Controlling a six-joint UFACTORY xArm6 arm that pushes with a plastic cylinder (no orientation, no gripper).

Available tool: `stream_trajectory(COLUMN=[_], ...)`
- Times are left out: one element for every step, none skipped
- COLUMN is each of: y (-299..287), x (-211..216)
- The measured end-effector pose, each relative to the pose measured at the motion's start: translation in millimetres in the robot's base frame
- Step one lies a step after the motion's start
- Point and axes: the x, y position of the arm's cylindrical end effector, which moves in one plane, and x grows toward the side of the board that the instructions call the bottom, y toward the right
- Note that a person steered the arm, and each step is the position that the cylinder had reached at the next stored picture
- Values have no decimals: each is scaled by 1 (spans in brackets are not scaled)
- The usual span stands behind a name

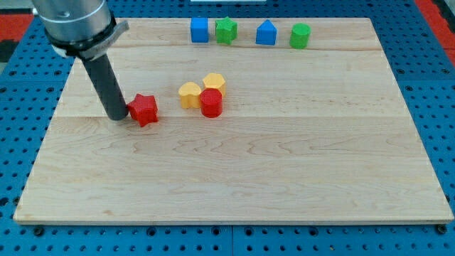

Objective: Push the green circle towards down from the right side of the blue triangle

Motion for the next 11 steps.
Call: stream_trajectory(y=[70,82,56,40,20,15,15,15,16,40,71], x=[-2,0,-9,-24,-54,-105,-142,-177,-197,-205,-231])
